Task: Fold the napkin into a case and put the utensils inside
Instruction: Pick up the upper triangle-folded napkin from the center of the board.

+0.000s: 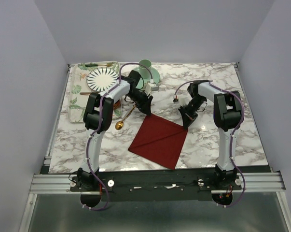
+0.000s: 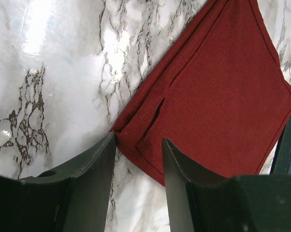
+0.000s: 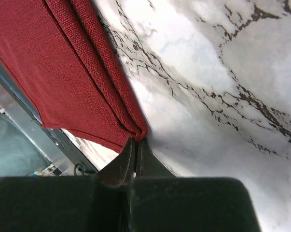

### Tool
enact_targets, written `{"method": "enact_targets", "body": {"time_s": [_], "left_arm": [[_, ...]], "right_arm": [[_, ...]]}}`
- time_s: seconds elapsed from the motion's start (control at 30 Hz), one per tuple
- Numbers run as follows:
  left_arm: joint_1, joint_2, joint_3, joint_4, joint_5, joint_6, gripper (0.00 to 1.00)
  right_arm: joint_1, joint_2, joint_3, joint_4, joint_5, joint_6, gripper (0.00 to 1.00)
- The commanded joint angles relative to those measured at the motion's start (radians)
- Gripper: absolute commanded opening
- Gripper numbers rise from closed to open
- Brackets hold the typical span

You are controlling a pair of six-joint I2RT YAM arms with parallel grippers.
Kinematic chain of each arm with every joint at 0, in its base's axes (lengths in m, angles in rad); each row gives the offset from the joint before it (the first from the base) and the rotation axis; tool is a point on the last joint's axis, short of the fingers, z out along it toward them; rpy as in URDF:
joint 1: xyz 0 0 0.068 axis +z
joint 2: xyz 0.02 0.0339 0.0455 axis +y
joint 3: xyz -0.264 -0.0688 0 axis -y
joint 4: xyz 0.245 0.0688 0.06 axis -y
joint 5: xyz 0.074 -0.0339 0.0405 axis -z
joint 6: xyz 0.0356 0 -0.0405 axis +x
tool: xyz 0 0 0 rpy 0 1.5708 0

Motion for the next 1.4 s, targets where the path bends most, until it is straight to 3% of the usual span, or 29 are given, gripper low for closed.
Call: {"method": "enact_targets", "body": {"time_s": [0.0,0.2,0.57,0.83,1.07,1.17,1.37], "left_arm": [[-0.009,0.017,-0.002,-0.026,0.056,-0.006,0.46],[-0.010,0.035,0.008,-0.026,0.053,-0.034,0.34],[-0.035,0.061,0.021,-0.021,-0.001,-0.077,0.31],[-0.042,0.025,-0.020,-0.021,0.001,-0.042,0.08],[-0.042,0.015,-0.040,-0.023,0.015,-0.040,0.14],[-0.042,0.008,-0.045,-0.020,0.013,-0.039,0.00],[-0.024,-0.078,-0.046,0.023,0.048,-0.054,0.00]], "right_arm": [[0.007,-0.031,0.031,0.018,0.034,-0.027,0.01],[0.007,-0.029,0.052,0.012,0.038,-0.042,0.01],[0.012,-0.031,0.066,0.002,0.050,-0.071,0.01],[0.010,-0.020,0.098,-0.002,0.069,-0.085,0.01],[0.012,-0.034,0.092,0.005,0.080,-0.096,0.01],[0.012,-0.041,0.092,0.012,0.075,-0.096,0.01],[0.012,-0.119,0.090,0.050,0.081,-0.099,0.01]]}}
